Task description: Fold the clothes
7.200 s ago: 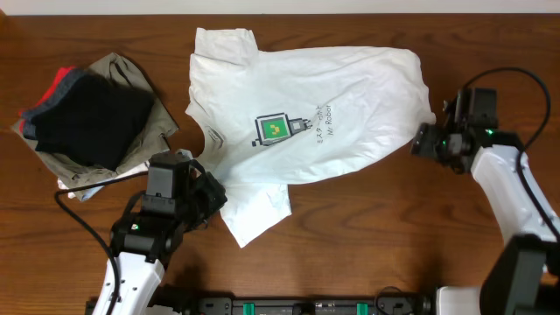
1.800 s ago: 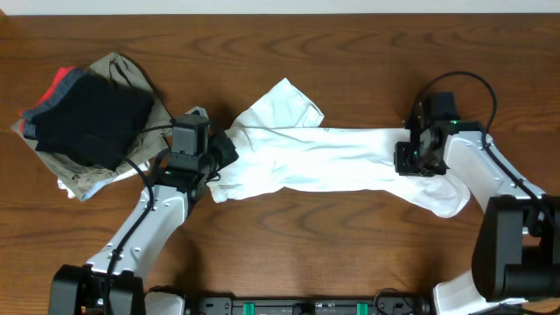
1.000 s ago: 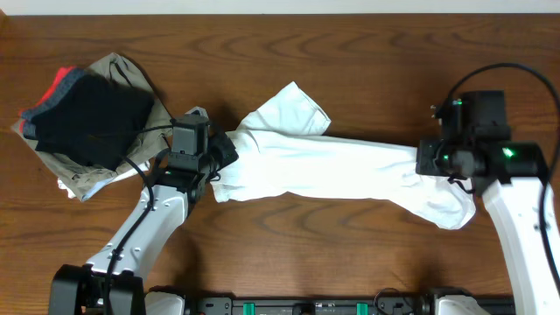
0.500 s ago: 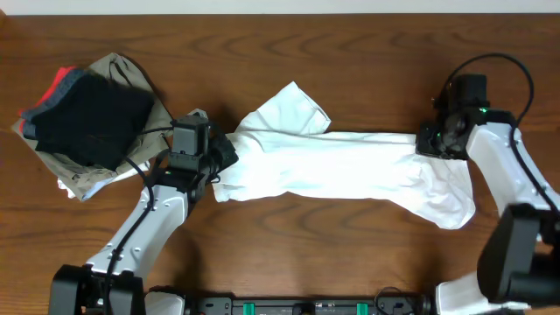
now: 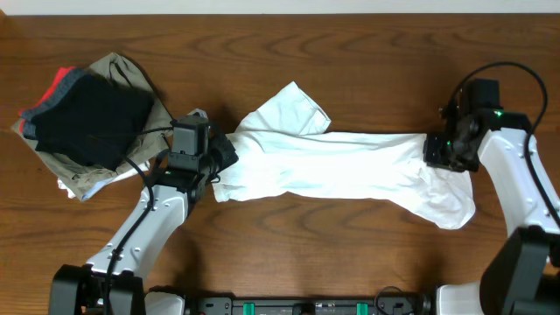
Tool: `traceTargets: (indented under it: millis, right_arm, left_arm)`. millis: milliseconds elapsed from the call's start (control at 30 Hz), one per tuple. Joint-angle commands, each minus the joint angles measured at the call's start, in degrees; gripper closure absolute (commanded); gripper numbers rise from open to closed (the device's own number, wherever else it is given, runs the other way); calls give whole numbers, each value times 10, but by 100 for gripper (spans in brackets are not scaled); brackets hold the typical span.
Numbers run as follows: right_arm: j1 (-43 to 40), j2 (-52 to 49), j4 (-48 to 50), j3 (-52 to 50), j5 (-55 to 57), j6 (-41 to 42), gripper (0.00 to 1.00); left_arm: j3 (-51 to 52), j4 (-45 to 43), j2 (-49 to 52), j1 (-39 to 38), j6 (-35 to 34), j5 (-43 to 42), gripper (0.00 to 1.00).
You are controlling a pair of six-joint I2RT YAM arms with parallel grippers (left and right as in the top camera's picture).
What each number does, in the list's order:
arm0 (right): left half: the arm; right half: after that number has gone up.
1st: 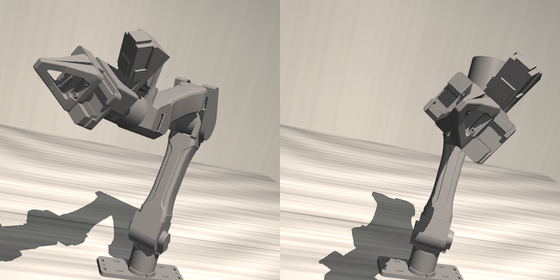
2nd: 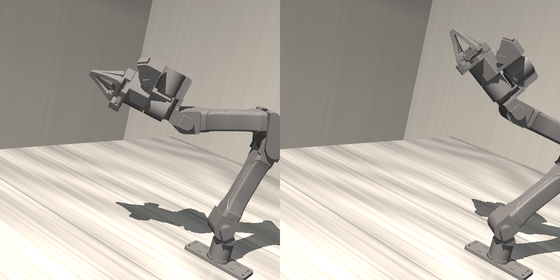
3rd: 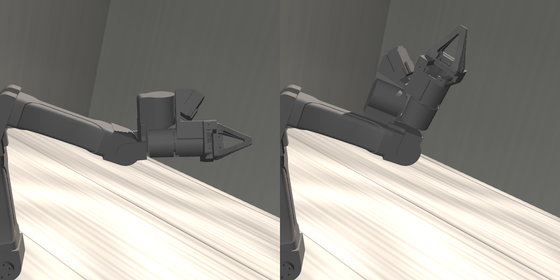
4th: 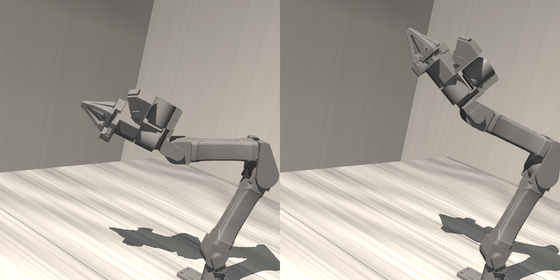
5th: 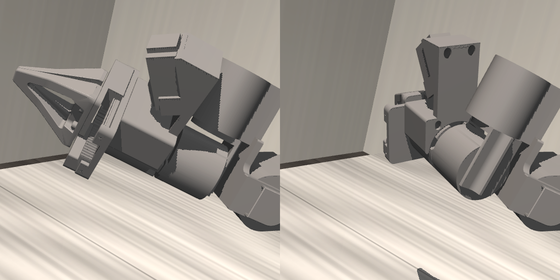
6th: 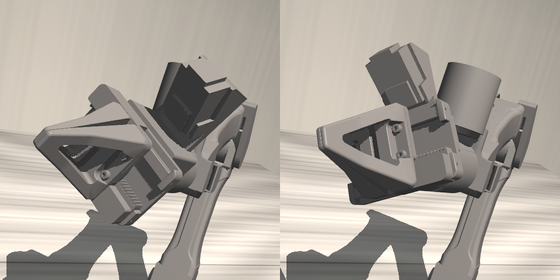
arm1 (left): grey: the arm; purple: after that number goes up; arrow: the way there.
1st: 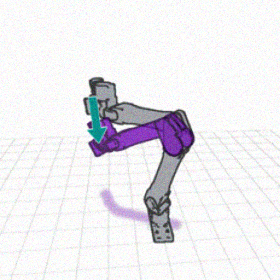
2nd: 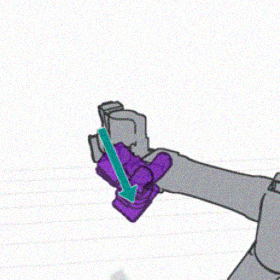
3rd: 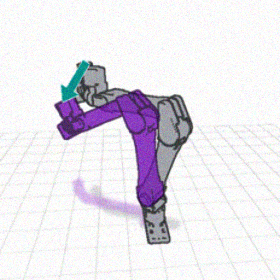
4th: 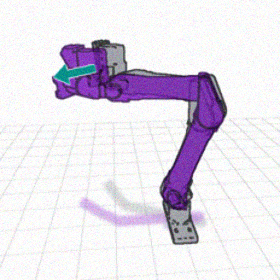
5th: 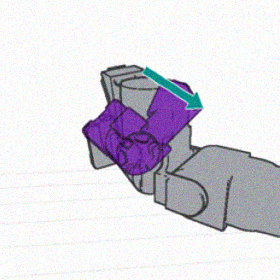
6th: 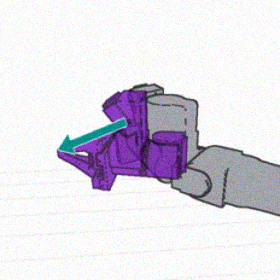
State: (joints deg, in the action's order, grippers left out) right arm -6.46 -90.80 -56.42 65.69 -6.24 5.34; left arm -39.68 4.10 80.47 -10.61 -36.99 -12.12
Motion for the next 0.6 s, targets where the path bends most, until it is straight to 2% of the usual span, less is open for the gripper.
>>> traceTargets:
  millis: [0,100,233,400,567]
  right_arm:
    - [11,8,-26,7,-70,-72,75]
    - [28,7,-9,-14,-28,-83,75]
    - [45,7,61,-58,32,-75,76]
    - [47,7,130,-114,39,-71,80]
    - [47,6,185,-163,39,-67,79]
  left_arm:
    - [-7,2,-6,2,12,-5,94]
    - [-7,2,-6,2,12,-5,94]
    - [-7,2,-6,2,12,-5,94]
    - [-7,2,-6,2,12,-5,94]
    - [-7,2,-6,2,12,-5,94]
